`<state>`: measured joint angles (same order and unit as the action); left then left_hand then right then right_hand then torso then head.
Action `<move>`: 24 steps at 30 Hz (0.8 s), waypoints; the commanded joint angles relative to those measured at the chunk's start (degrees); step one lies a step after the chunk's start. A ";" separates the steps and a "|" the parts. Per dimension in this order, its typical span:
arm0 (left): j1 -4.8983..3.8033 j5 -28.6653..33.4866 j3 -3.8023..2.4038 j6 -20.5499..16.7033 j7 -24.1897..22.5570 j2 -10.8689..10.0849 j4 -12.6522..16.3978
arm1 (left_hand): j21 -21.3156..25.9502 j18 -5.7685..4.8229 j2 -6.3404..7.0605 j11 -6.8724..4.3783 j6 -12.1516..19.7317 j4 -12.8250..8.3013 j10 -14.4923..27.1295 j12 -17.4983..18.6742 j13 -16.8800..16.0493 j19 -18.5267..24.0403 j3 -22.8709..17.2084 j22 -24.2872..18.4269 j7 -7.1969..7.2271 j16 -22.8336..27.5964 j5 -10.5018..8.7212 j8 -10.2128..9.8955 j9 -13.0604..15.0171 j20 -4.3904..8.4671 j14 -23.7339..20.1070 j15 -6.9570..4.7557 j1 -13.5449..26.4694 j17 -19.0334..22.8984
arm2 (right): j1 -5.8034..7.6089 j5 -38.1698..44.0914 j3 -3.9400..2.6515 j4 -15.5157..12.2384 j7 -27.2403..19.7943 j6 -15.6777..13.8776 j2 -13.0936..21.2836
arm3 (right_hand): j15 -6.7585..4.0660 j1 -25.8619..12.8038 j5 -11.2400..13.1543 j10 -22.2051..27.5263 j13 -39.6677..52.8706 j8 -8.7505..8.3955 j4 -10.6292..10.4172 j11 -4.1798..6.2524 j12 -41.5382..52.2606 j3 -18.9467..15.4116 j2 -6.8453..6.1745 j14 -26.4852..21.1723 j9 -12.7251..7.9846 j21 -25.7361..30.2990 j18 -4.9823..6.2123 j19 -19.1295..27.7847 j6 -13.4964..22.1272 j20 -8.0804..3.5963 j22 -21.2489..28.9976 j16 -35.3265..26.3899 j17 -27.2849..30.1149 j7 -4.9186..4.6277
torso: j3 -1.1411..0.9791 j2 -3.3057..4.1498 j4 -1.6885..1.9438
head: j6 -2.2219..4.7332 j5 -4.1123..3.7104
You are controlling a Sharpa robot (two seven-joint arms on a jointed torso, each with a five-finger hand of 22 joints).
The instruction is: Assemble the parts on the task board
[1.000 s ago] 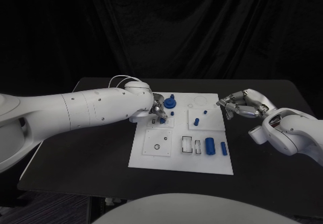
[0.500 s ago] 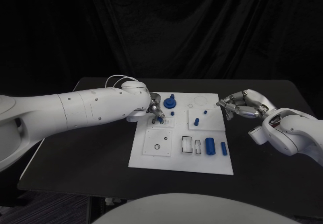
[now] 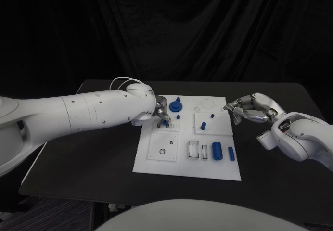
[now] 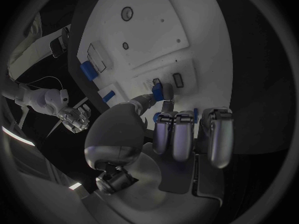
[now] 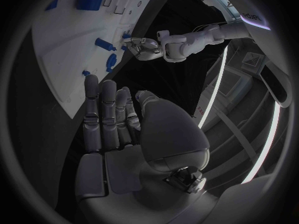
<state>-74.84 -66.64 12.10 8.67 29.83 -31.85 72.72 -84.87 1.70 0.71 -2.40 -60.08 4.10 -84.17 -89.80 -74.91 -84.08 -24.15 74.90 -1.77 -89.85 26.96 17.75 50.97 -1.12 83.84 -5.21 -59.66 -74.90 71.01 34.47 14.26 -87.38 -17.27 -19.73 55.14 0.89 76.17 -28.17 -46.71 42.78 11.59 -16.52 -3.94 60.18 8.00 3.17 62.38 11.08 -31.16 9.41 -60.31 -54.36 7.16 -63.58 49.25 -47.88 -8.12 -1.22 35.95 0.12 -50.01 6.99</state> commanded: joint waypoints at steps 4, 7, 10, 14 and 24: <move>0.18 -0.21 -0.02 0.16 -0.25 -0.04 0.30 | 0.31 0.78 -0.23 -0.15 0.12 0.09 -5.83 -0.20 -15.09 -0.09 -0.43 5.21 0.42 -0.15 -0.35 -0.37 0.08 0.14 6.16 -0.26 0.56 -15.10 | -0.16 0.19 -0.04 0.06 1.03 0.54 -0.04 | 0.06 0.38 -0.14 0.00 -0.11 0.35 -0.09 -0.21 0.01 -0.07 0.32 -0.34 0.03 0.27 0.99 -0.20 0.27 0.03 0.07 -0.32 0.10 0.15 | -0.02 -0.02 0.00 | 0.01 0.01; 0.20 -0.21 -0.02 0.10 -0.19 -0.07 0.44 | 0.34 0.78 -0.28 -0.14 0.12 0.14 -5.83 -0.20 -15.09 -0.07 -0.54 5.19 0.40 -0.15 -0.48 -0.42 0.11 0.13 6.16 -0.24 0.75 -15.10 | -0.16 0.19 -0.04 0.09 1.06 0.56 -0.09 | 0.06 0.38 -0.14 0.00 -0.11 0.35 -0.09 -0.21 0.01 -0.07 0.32 -0.34 0.03 0.27 0.99 -0.20 0.27 0.03 0.07 -0.32 0.10 0.15 | -0.04 -0.04 -0.03 | 0.01 0.08; 0.22 -0.21 -0.02 0.08 -0.18 -0.08 0.54 | 0.34 0.78 -0.28 -0.14 0.12 0.14 -5.83 -0.20 -15.09 -0.07 -0.54 5.19 0.40 -0.15 -0.48 -0.42 0.11 0.13 6.16 -0.24 0.75 -15.10 | -0.16 0.19 -0.04 0.12 1.08 0.60 -0.11 | 0.06 0.38 -0.14 0.00 -0.11 0.35 -0.09 -0.21 0.01 -0.07 0.32 -0.34 0.03 0.27 0.99 -0.20 0.27 0.03 0.07 -0.32 0.10 0.15 | -0.05 -0.06 -0.02 | 0.01 0.10; 0.26 -0.21 -0.02 0.05 -0.20 -0.22 0.84 | 0.42 0.82 -0.31 -0.13 0.12 0.15 -5.83 -0.20 -15.09 0.01 -0.60 5.05 0.39 -0.15 -0.53 -0.44 0.12 0.12 6.16 -0.23 0.81 -15.10 | -0.16 0.19 -0.04 0.18 1.14 0.70 -0.12 | 0.07 0.37 -0.14 0.03 -0.15 0.43 -0.07 -0.20 0.02 -0.09 0.31 -0.37 0.05 0.31 0.99 -0.19 0.18 0.04 0.08 -0.33 0.14 0.18 | -0.02 -0.03 -0.01 | 0.01 0.22; 0.37 -0.21 -0.02 -0.67 -0.39 -0.63 1.26 | 0.55 0.87 -0.34 -0.13 0.15 0.14 -5.83 -0.20 -15.09 0.15 -0.69 4.83 0.39 -0.15 -0.58 -0.48 0.13 0.11 6.16 -0.23 0.85 -15.10 | -0.21 0.19 -0.04 0.40 1.22 0.86 -0.18 | 0.07 0.37 -0.14 0.03 -0.15 0.43 -0.07 -0.20 0.02 -0.09 0.31 -0.37 0.05 0.31 0.99 -0.19 0.18 0.04 0.08 -0.33 0.14 0.18 | -0.02 -0.01 -0.01 | 0.01 0.37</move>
<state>-74.60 -66.64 12.11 8.55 29.89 -32.46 73.83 -84.65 1.69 0.65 -2.40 -59.85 4.26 -84.17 -89.80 -74.91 -84.08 -24.62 74.95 -1.75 -89.85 26.57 17.52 51.03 -1.12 83.84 -5.21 -58.99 -74.90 70.98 34.47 14.26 -87.01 -17.04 -19.39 54.99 0.89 76.17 -28.17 -46.71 42.73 11.83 -16.52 -3.93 60.18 7.99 3.17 62.38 11.08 -31.17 9.41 -60.31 -54.36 7.17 -63.59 49.25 -47.79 -8.12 -1.25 35.93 0.09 -50.01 7.33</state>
